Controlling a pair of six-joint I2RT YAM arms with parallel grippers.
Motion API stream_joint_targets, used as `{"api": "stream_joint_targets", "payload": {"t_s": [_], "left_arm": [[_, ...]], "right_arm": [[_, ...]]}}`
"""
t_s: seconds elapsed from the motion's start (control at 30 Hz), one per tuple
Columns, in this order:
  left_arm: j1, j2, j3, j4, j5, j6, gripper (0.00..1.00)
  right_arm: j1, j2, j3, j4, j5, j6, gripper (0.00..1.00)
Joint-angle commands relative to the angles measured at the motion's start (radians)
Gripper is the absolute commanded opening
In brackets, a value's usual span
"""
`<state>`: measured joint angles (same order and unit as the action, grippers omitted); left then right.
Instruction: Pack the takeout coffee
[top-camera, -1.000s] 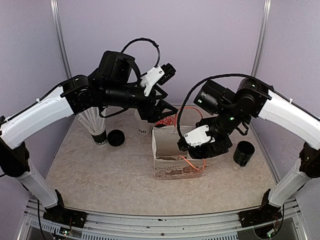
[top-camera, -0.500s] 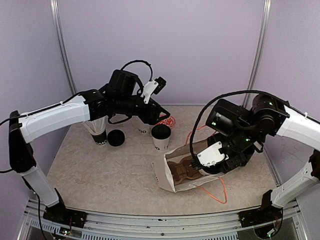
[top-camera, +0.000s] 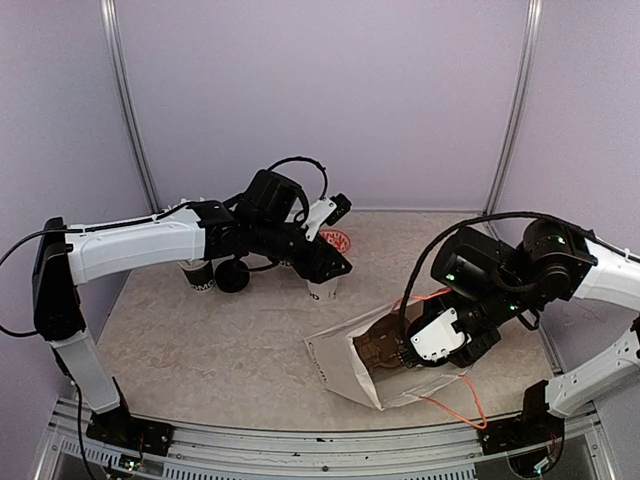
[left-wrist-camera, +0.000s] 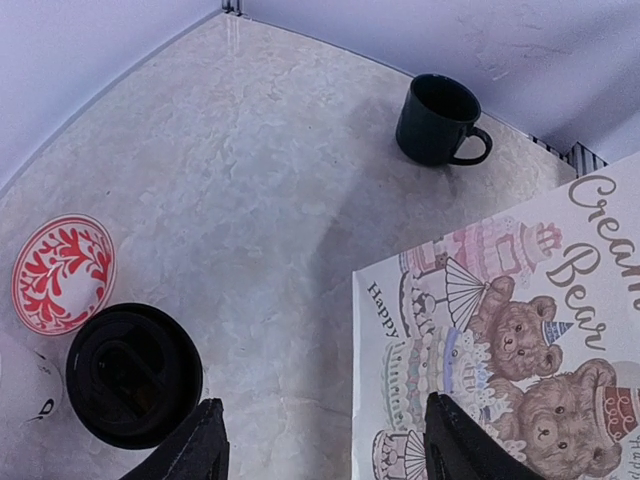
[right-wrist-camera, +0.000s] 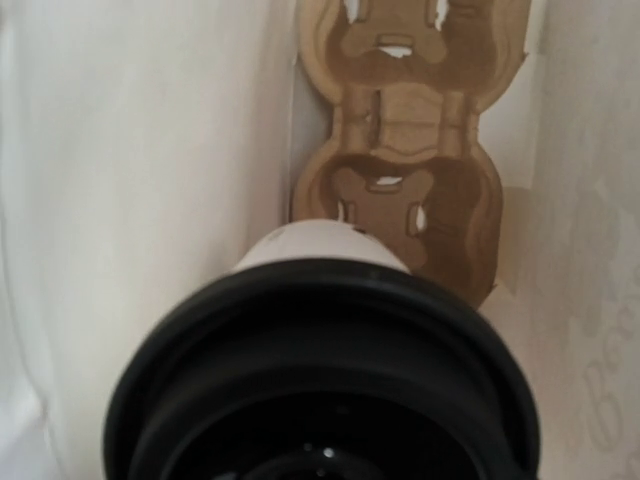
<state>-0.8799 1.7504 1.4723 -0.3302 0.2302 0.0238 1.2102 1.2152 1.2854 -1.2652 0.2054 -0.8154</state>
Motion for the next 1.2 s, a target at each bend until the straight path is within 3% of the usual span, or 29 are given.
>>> {"api": "stream_joint_targets", "payload": {"t_s": [0.0, 0.33, 0.73, 1.17], "left_arm": [[-0.005, 0.032, 0.012, -0.042, 0.030, 0.031, 0.65], [-0.013, 0.109, 0.018, -0.081, 0.066, 0.050, 0.65], [-0.022, 0.140, 0.030, -0.081, 0.119, 0.051, 0.66], [-0.014, 0.198, 0.014, -0.072, 0.094, 0.059, 0.66]], "right_arm": [[0.020, -0.029, -0.056, 0.074, 0.073, -0.048, 0.52], [0.020, -0.029, -0.093, 0.189, 0.118, 0.004, 0.52], [0.022, -0.125, -0.177, 0.238, 0.056, -0.128, 0.52], [0.022, -0.138, -0.286, 0.382, 0.137, -0.099, 0.52]]}}
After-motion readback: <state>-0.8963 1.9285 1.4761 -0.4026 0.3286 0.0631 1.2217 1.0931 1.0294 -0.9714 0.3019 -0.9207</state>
